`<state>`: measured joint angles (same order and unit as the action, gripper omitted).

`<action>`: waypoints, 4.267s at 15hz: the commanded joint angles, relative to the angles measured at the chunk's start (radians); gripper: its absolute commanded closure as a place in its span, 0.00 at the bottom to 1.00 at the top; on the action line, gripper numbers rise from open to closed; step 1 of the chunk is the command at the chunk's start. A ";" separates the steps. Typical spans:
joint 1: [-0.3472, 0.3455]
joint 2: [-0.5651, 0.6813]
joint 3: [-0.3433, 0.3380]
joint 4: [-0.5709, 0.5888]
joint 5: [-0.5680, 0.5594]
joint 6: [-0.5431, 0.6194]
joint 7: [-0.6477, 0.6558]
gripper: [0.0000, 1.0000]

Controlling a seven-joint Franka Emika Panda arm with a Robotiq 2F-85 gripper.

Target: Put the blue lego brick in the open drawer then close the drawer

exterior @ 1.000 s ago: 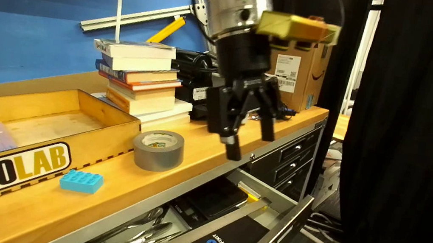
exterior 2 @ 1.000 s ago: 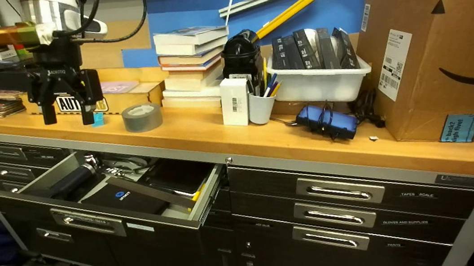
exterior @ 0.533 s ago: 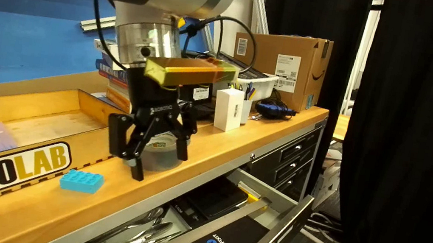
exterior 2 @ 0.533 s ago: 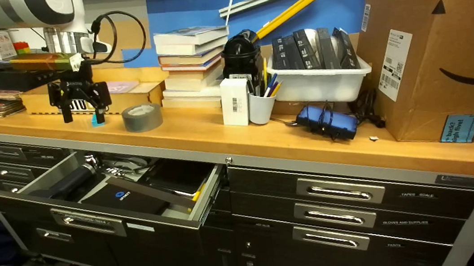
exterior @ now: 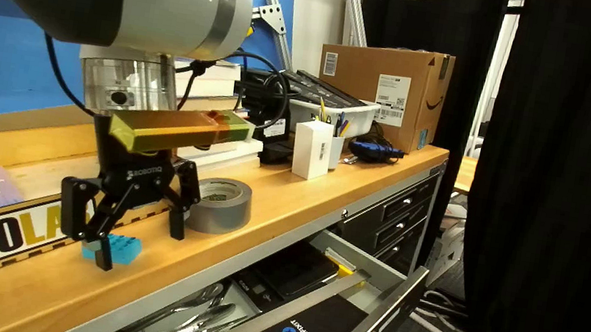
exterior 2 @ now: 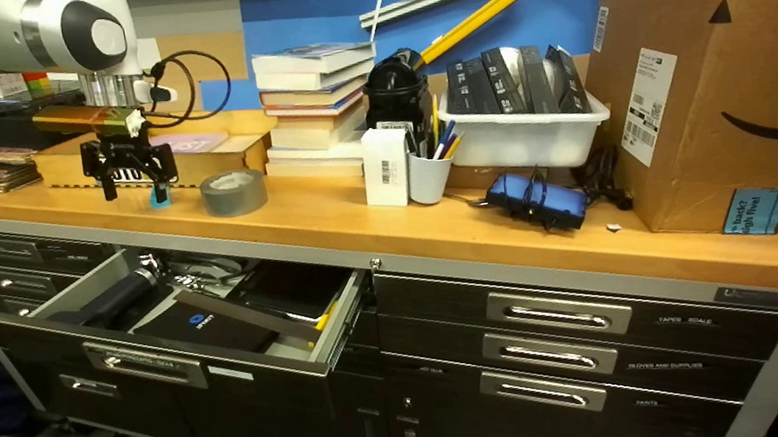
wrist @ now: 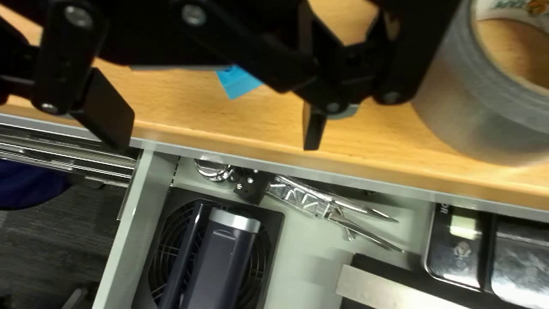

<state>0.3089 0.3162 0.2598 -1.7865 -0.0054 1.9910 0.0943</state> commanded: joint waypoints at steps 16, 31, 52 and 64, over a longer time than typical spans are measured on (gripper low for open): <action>0.106 0.197 -0.075 0.250 -0.231 0.144 0.073 0.25; 0.033 0.073 -0.064 0.149 -0.090 -0.102 0.082 0.84; -0.258 -0.360 -0.213 -0.606 0.235 0.228 0.094 0.16; -0.313 -0.398 -0.256 -0.818 0.172 0.107 0.124 0.00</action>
<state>0.0091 -0.1079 0.0160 -2.5887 0.1674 2.1023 0.2324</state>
